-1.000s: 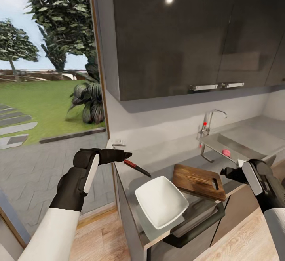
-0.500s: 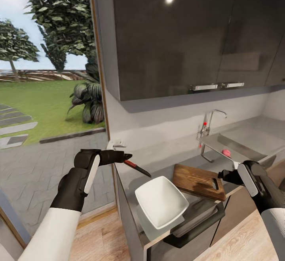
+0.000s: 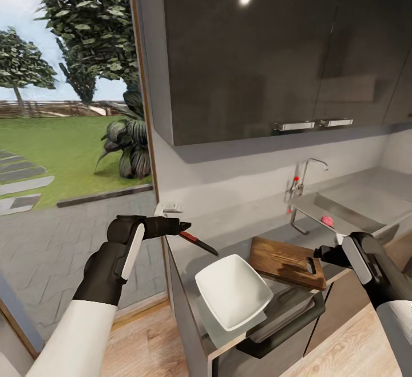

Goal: In the kitchen, take the Vidalia onion out of the sink, dice it on the chopping board with the paring knife, put the diced onion into the bowl on the countertop, then place both the paring knife and the chopping board into the sink.

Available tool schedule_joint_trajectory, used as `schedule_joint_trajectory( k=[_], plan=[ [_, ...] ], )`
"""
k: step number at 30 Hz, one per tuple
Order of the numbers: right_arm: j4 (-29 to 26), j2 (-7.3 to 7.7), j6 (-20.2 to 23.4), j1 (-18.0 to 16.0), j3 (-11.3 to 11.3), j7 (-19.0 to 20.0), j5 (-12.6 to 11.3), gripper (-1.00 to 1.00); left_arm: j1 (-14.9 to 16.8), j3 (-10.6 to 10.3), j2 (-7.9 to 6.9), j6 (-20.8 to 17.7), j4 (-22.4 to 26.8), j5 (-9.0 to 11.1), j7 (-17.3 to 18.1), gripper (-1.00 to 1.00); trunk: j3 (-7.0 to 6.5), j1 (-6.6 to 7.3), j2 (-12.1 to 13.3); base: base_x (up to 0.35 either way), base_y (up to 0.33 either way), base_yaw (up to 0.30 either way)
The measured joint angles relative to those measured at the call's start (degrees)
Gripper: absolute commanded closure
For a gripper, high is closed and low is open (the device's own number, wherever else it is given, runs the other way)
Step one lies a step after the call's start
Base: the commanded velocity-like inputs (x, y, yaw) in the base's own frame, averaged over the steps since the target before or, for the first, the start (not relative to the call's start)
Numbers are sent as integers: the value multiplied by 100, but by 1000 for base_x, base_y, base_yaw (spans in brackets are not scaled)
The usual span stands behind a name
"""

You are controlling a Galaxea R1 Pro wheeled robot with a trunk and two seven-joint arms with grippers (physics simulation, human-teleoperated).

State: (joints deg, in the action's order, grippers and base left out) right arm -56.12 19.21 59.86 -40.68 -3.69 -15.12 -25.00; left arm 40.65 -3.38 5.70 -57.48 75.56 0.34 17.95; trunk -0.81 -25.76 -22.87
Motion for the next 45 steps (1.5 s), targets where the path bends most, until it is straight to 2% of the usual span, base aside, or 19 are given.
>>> schedule_joint_trajectory(
  k=[9,24,45],
  plan=[
    [0,-6,0,0,136,0,2,-100,-2,-2,0,0,6,0,0,-100,0,0,0,0,0,0],
    [3,-6,1,0,146,2,3,-100,-2,-7,0,0,9,0,1,-100,0,0,0,8,-2,0],
    [5,-6,0,0,140,0,3,-100,-3,-7,0,0,10,0,-1,-100,0,0,0,69,-71,0]
  ],
)
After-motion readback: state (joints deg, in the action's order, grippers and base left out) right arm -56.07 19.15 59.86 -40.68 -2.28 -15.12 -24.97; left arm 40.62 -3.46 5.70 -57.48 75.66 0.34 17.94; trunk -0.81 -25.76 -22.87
